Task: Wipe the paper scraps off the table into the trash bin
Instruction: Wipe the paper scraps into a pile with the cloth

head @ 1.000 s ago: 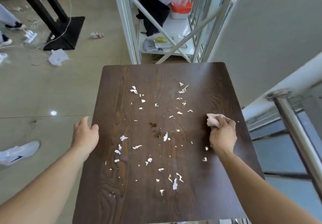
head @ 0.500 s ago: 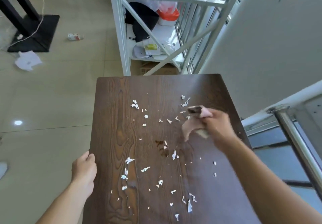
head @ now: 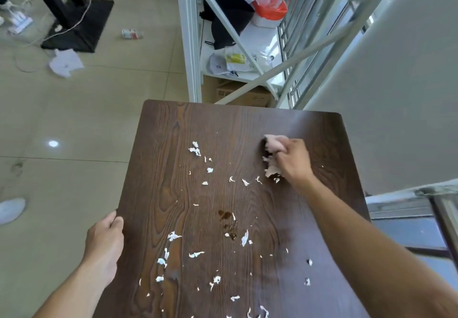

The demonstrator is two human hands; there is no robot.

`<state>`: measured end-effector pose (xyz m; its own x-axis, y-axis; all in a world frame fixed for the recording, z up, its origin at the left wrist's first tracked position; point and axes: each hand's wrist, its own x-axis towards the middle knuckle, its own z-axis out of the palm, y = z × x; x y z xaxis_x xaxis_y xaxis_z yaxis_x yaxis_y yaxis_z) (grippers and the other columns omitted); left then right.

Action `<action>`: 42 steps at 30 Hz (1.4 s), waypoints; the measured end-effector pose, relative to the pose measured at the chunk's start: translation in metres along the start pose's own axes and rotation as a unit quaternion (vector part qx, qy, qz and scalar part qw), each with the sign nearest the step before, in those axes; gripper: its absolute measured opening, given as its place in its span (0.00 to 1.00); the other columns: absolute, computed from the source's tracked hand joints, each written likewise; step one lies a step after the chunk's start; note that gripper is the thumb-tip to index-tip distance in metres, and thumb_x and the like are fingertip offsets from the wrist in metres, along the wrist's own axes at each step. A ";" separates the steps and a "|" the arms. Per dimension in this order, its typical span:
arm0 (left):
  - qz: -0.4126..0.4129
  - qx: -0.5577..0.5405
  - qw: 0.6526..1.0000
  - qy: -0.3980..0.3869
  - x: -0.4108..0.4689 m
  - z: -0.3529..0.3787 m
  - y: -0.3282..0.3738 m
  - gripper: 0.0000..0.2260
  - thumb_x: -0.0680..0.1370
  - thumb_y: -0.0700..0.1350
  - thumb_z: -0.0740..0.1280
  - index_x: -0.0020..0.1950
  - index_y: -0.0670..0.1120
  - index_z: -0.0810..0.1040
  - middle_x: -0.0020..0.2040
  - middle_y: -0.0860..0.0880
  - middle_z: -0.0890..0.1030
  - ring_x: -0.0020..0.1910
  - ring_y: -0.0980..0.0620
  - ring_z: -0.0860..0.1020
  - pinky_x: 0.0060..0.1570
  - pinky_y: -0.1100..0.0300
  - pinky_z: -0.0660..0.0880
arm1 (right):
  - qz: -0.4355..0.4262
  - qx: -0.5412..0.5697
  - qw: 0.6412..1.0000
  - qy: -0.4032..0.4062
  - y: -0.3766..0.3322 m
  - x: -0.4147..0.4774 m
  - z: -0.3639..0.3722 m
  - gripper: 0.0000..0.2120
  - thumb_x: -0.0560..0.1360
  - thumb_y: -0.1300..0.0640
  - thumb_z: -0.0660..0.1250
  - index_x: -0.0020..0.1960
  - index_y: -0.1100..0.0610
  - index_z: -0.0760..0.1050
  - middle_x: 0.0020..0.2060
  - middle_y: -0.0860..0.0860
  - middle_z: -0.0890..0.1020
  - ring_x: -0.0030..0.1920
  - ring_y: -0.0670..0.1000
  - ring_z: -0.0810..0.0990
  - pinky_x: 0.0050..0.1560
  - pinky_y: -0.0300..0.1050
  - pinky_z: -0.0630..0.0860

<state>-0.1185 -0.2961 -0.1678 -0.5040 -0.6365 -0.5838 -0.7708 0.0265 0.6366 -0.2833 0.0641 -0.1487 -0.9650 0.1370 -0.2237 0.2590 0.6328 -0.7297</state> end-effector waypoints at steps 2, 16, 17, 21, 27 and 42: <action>-0.002 -0.005 1.000 -0.006 0.002 0.004 -0.002 0.21 0.83 0.42 0.56 0.77 0.44 0.66 0.77 0.47 0.67 0.76 0.45 0.66 0.73 0.49 0.59 | -0.019 -0.019 0.999 -0.031 -0.010 -0.014 0.025 0.18 0.64 0.61 0.62 0.47 0.55 0.87 0.44 0.51 0.87 0.46 0.53 0.85 0.44 0.43 0.78; 0.018 0.031 0.996 -0.078 -0.010 0.038 0.015 0.20 0.83 0.42 0.57 0.76 0.42 0.66 0.77 0.46 0.68 0.76 0.46 0.66 0.72 0.53 0.60 | 0.083 0.041 0.994 -0.052 -0.044 0.016 -0.022 0.19 0.76 0.71 0.62 0.53 0.52 0.85 0.31 0.54 0.83 0.21 0.44 0.80 0.23 0.39 0.76; 0.020 0.034 0.996 -0.082 -0.013 0.042 0.016 0.20 0.83 0.42 0.57 0.76 0.42 0.67 0.77 0.46 0.68 0.75 0.46 0.66 0.72 0.53 0.60 | 0.090 0.031 0.994 -0.059 -0.042 0.025 -0.015 0.22 0.74 0.72 0.60 0.56 0.53 0.85 0.30 0.53 0.83 0.22 0.44 0.80 0.23 0.38 0.76; 0.029 0.044 0.994 -0.093 -0.019 0.053 0.022 0.20 0.83 0.42 0.56 0.76 0.43 0.68 0.76 0.47 0.70 0.75 0.47 0.67 0.71 0.54 0.61 | 0.013 -0.006 0.991 -0.131 -0.056 0.019 0.025 0.22 0.71 0.73 0.59 0.48 0.54 0.87 0.33 0.43 0.84 0.37 0.49 0.86 0.37 0.45 0.84; 0.025 0.049 0.994 -0.092 -0.011 0.055 0.027 0.19 0.83 0.42 0.57 0.75 0.43 0.69 0.75 0.47 0.71 0.74 0.47 0.68 0.71 0.55 0.62 | -0.065 -0.033 0.937 -0.342 -0.096 -0.040 0.081 0.15 0.75 0.74 0.61 0.47 0.59 0.83 0.39 0.56 0.84 0.32 0.49 0.81 0.29 0.41 0.78; 0.023 0.054 0.995 -0.080 -0.008 0.057 0.023 0.20 0.83 0.41 0.59 0.76 0.42 0.68 0.76 0.46 0.69 0.74 0.46 0.68 0.70 0.55 0.61 | 0.069 0.053 0.990 -0.112 0.016 -0.058 -0.020 0.21 0.65 0.73 0.58 0.45 0.57 0.85 0.26 0.43 0.83 0.25 0.45 0.79 0.23 0.38 0.70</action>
<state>-0.1544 -0.2468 -0.1771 -0.5882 -0.5015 -0.6344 -0.7788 0.1398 0.6115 -0.2243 0.0814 -0.1347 -0.8897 0.0371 -0.4551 0.4023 0.5352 -0.7428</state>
